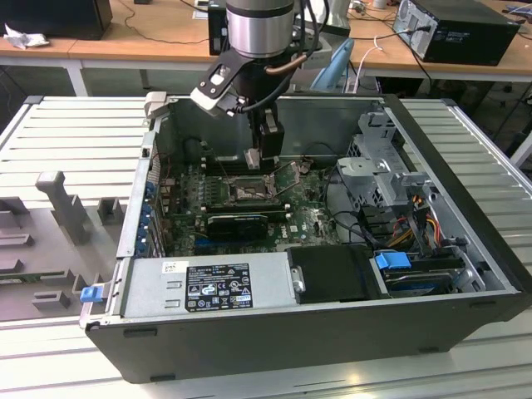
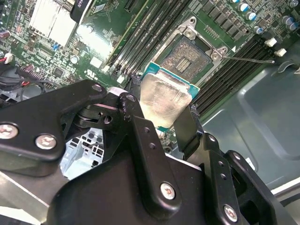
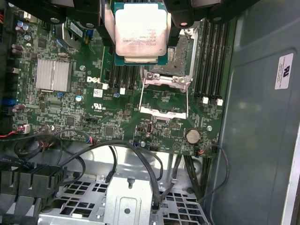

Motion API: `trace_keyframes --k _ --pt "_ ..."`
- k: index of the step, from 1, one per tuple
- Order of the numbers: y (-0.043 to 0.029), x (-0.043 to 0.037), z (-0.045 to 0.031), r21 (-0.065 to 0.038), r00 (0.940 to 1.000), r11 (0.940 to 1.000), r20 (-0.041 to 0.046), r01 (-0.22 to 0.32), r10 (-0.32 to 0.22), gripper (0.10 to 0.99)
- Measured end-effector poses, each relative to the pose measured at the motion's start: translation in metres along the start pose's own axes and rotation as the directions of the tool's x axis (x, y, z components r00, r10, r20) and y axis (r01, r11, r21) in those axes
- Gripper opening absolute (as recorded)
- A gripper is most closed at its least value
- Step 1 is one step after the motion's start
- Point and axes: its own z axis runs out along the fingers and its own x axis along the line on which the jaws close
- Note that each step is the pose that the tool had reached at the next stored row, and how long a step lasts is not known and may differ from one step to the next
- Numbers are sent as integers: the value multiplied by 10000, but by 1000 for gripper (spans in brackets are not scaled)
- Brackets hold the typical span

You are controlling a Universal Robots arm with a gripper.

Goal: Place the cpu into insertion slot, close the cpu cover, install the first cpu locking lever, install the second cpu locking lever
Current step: 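Place the cpu into insertion slot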

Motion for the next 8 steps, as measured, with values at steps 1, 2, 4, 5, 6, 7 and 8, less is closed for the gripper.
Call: trace_keyframes --k 1,2,4,5,6,7,8 --pt "0 0 4 -1 10000 10000 0 0 0 529" --pt "-1 0 8 0 10000 10000 0 0 0 529" --pt "-1 0 15 0 10000 10000 1 0 0 529" --pt "-2 0 23 0 10000 10000 0 0 0 529" --pt "-2 0 26 0 10000 10000 1 0 0 529" --pt "-3 -1 31 0 10000 10000 0 0 0 529" --pt "-3 -1 39 0 10000 10000 0 0 0 529"
